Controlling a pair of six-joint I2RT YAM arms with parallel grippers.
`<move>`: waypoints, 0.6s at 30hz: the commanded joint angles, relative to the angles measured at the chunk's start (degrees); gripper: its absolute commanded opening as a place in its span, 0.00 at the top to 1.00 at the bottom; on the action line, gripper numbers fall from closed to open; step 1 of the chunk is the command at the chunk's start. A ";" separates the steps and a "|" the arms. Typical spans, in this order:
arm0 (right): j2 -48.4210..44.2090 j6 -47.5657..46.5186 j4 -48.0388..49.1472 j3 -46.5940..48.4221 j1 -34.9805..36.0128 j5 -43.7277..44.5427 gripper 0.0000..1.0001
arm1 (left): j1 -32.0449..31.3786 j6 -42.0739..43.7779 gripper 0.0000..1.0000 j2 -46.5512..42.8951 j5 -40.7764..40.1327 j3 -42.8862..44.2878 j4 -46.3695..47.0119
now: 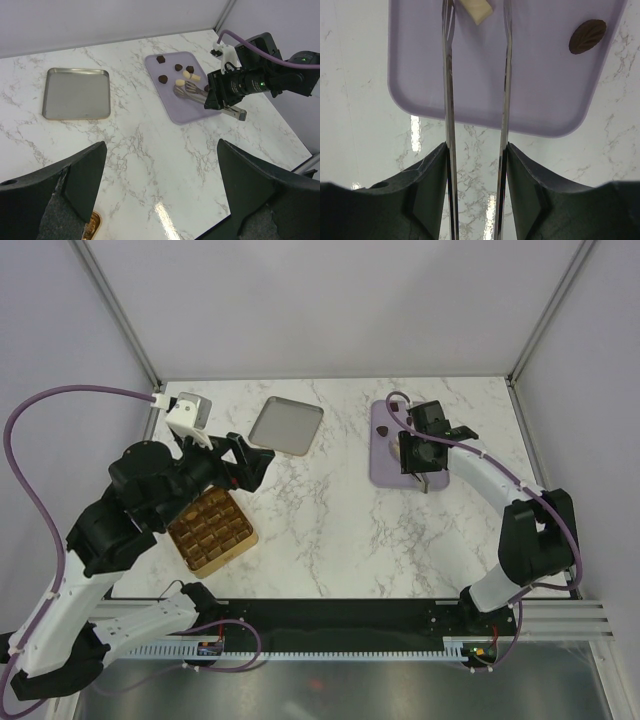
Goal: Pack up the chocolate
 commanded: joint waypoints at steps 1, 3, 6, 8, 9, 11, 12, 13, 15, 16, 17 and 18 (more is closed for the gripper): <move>0.64 -0.87 2.79 0.42 -0.40 -2.37 0.44 | 0.02 1.00 0.00 -0.39 0.02 -0.28 1.28; 1.17 -0.87 2.79 0.59 -0.49 -2.46 0.44 | 0.10 1.00 0.00 -0.56 -0.07 -0.20 1.28; 1.35 -0.78 2.79 0.59 -0.66 -3.42 0.46 | 0.02 1.09 0.00 -0.74 -0.07 -0.20 1.37; 1.09 -0.60 2.62 0.50 -0.58 -3.95 0.48 | 0.02 1.09 0.00 -0.91 -0.07 -0.20 1.37; 0.91 -0.52 2.35 0.42 -0.58 -4.13 0.49 | 0.02 1.17 0.00 -0.83 0.02 -0.20 1.28; 0.03 -0.34 1.74 0.24 -0.58 -4.57 0.51 | 0.02 1.09 0.00 -0.92 0.11 -0.02 1.37; -0.14 -0.43 1.56 0.15 -0.66 -4.57 0.52 | 0.02 1.09 0.00 -0.83 0.11 0.07 1.28; -0.67 -0.43 1.30 0.06 -0.58 -4.48 0.53 | 0.02 1.09 0.00 -0.83 0.11 0.24 1.28; -0.76 -0.51 1.03 -0.02 -0.58 -4.22 0.54 | 0.02 1.26 0.00 -0.74 0.11 0.42 1.28; -0.59 -0.52 0.77 -0.02 -0.58 -4.13 0.56 | 0.02 1.26 0.00 -0.57 0.11 0.51 1.28; -0.32 -0.78 0.68 -0.02 -0.58 -3.96 0.57 | 0.02 1.26 0.00 -0.56 0.20 0.59 1.28; -0.32 -0.78 0.59 0.06 -0.49 -3.87 0.58 | 0.02 1.35 0.00 -0.48 0.20 0.68 1.37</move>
